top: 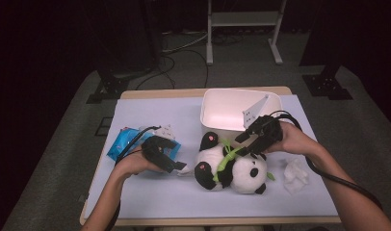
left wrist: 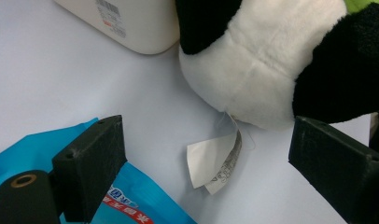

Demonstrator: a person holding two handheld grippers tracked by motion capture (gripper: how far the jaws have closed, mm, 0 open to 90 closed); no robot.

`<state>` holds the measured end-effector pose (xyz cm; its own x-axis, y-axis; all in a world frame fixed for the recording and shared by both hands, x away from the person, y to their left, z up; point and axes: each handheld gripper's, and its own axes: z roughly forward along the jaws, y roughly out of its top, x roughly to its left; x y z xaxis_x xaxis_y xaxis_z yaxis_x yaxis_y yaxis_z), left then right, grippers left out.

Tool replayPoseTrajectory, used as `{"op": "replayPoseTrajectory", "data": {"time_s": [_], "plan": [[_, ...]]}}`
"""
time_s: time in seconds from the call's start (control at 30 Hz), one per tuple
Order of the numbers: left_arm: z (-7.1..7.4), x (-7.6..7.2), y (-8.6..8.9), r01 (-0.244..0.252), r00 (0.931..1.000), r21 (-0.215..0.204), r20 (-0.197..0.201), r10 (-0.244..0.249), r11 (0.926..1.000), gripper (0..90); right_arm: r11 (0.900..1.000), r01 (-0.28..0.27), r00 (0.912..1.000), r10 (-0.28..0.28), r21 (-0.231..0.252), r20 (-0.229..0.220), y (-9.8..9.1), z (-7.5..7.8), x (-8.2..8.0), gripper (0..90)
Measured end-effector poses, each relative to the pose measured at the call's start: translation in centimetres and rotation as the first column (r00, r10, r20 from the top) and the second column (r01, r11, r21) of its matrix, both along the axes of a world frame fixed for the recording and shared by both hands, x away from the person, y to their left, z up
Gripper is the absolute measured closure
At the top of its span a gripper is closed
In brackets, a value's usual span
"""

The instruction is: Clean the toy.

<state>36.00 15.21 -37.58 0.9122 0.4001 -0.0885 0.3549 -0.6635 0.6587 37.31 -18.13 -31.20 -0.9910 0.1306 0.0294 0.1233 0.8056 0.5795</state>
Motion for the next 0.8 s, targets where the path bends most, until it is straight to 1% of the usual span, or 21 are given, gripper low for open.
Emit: {"op": "replayPoseTrajectory", "data": {"time_s": [0.03, 0.1, 0.17, 0.23, 0.33, 0.5, 0.53, 0.6, 0.67, 0.7, 0.73, 0.8], "plan": [[0.0, 0.0, 0.0, 0.004, 1.0000, 0.006, 0.000, -0.004, 1.0000, 10.1, 1.0000, 0.000, 1.0000, 0.000, 0.000, 0.000, 0.0, 0.0, 0.0, 48.0], [-0.1, -0.1, 0.0, 0.004, 1.0000, 0.005, -0.003, -0.004, 1.0000, 10.1, 1.0000, 0.005, 1.0000, -0.005, -0.002, -0.003, 0.1, -0.2, 0.0, 47.1], [-0.2, -0.1, -0.1, 0.001, 1.0000, -0.001, -0.002, -0.001, 1.0000, 10.1, 1.0000, -0.001, 1.0000, 0.001, -0.008, 0.004, 0.2, -0.4, -0.1, 46.6], [-0.3, -0.1, -0.1, 0.006, 0.9999, -0.002, -0.009, -0.006, 1.0000, 10.1, 0.9999, -0.003, 1.0000, 0.003, -0.011, -0.003, 0.4, -0.6, -0.1, 46.3], [-0.4, -0.1, -0.1, 0.012, 0.9999, 0.010, -0.009, -0.012, 0.9999, 10.1, 0.9995, -0.013, 0.9999, 0.012, -0.030, -0.006, 0.8, -1.0, -0.1, 46.3], [-0.4, -0.2, -0.1, 0.012, 0.9999, 0.006, -0.002, -0.012, 0.9999, 10.1, 0.9994, -0.020, 0.9997, 0.020, -0.029, -0.016, 1.1, -1.5, -0.4, 47.7], [-0.4, -0.2, -0.1, 0.012, 0.9999, 0.010, 0.000, -0.012, 0.9999, 10.0, 0.9993, -0.024, 0.9996, 0.023, -0.030, -0.018, 1.2, -1.6, -0.4, 49.3], [-0.5, -0.2, -0.2, 0.010, 0.9999, 0.004, 0.001, -0.010, 0.9999, 10.1, 0.9993, -0.022, 0.9996, 0.021, -0.029, -0.016, 1.3, -1.7, -0.6, 49.9], [-0.5, -0.3, -0.3, 0.023, 0.9997, 0.005, 0.002, -0.023, 0.9997, 10.1, 0.9993, -0.026, 0.9995, 0.026, -0.026, -0.019, 1.3, -1.8, -0.7, 54.8], [-0.5, -0.4, -0.3, 0.028, 0.9996, 0.010, -0.002, -0.028, 0.9996, 10.0, 0.9994, -0.027, 0.9994, 0.026, -0.021, -0.022, 1.3, -1.8, -0.8, 55.4], [-0.5, -0.4, -0.3, 0.027, 0.9996, 0.008, -0.002, -0.027, 0.9996, 10.1, 0.9995, -0.025, 0.9994, 0.024, -0.018, -0.024, 1.3, -1.8, -0.9, 58.6], [-0.5, -0.4, -0.4, 0.024, 0.9997, 0.005, -0.003, -0.024, 0.9997, 10.1, 0.9996, -0.021, 0.9995, 0.021, -0.017, -0.024, 1.2, -1.8, -1.0, 60.0]]}}
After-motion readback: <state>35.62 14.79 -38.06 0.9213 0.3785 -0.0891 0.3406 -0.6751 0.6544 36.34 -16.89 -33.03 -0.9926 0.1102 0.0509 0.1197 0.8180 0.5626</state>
